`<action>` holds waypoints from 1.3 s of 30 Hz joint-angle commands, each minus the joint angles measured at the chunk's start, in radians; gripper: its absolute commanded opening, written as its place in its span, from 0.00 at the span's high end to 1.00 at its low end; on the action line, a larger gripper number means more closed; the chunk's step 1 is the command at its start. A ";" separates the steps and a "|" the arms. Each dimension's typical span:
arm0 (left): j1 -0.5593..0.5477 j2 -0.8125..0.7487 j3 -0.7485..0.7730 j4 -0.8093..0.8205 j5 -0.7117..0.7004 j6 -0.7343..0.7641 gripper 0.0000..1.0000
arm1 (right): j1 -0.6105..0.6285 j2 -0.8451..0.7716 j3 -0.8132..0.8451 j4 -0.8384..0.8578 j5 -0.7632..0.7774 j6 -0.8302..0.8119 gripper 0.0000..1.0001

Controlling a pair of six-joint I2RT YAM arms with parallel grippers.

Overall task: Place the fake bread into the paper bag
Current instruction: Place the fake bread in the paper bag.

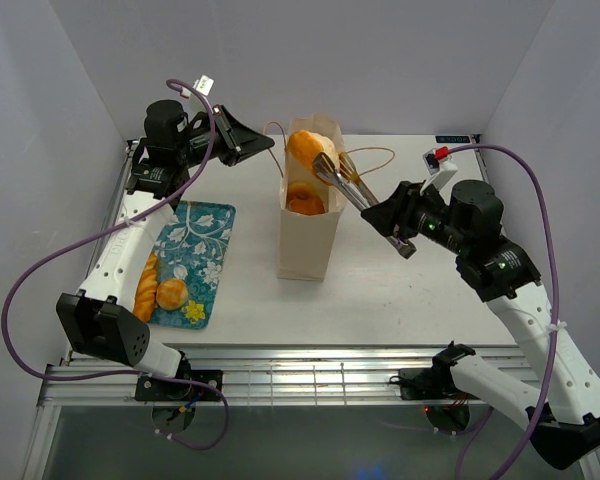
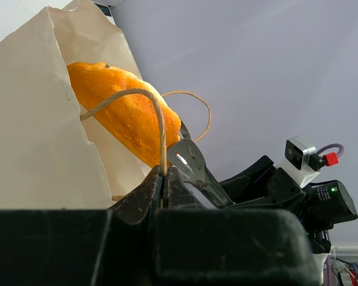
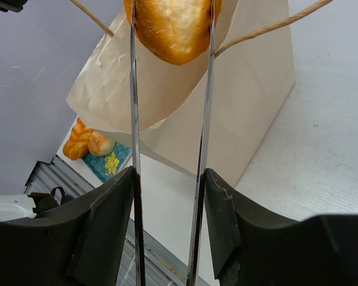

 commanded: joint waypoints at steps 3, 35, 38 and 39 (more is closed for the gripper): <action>0.006 -0.043 -0.009 0.046 0.024 -0.007 1.00 | -0.005 0.007 0.081 0.076 -0.037 -0.018 0.46; 0.004 -0.041 0.002 0.049 0.037 -0.018 1.00 | -0.005 0.076 0.209 -0.094 -0.037 -0.128 0.46; 0.006 -0.041 0.001 0.051 0.037 -0.018 1.00 | -0.005 0.110 0.236 -0.113 -0.068 -0.173 0.46; 0.004 -0.040 0.001 0.052 0.037 -0.021 1.00 | -0.005 0.125 0.256 -0.116 -0.074 -0.190 0.47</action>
